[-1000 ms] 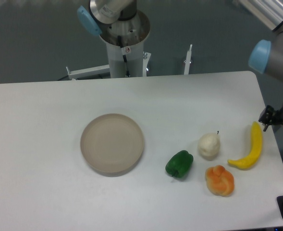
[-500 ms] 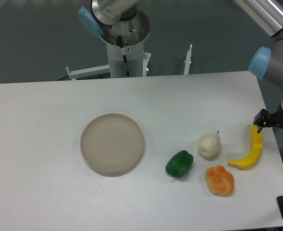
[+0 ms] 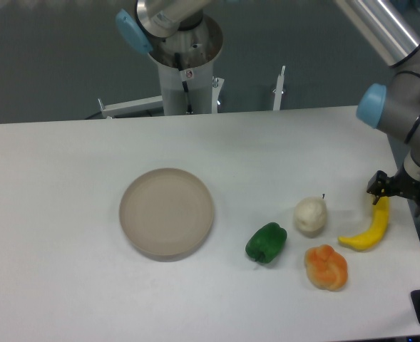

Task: Pick up the banana from the table
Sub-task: 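Lower the open gripper onto the stem end of the yellow banana, then close the gripper on the banana's stem end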

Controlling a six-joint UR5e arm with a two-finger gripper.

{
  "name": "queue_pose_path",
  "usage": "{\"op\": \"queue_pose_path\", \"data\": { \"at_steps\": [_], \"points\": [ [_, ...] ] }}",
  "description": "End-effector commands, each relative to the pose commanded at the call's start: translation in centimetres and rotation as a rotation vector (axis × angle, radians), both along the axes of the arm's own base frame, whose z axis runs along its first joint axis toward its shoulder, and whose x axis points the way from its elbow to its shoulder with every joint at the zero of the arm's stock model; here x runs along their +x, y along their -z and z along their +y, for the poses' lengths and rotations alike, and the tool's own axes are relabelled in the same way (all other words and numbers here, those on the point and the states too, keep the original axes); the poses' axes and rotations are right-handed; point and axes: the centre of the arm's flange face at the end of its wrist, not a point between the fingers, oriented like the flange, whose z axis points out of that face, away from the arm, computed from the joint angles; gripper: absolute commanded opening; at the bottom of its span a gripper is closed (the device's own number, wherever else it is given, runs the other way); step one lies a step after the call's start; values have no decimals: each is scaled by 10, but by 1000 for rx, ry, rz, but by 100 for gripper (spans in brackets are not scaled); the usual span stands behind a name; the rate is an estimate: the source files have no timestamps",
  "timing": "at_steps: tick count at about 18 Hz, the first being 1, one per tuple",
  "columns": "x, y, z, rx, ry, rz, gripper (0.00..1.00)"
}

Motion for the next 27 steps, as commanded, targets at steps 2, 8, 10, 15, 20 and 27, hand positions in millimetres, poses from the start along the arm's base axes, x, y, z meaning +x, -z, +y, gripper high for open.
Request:
{"op": "queue_pose_path", "data": {
  "at_steps": [2, 8, 10, 15, 20, 27],
  "points": [
    [1, 3, 1, 1, 2, 3, 100],
    [7, 18, -1, 7, 5, 15, 100],
    [7, 18, -1, 8, 3, 18, 96],
    [6, 16, -2, 10, 3, 21, 41],
    [7, 13, -1, 12, 6, 25, 32],
    [4, 5, -1, 18, 6, 36, 26]
  ]
}}
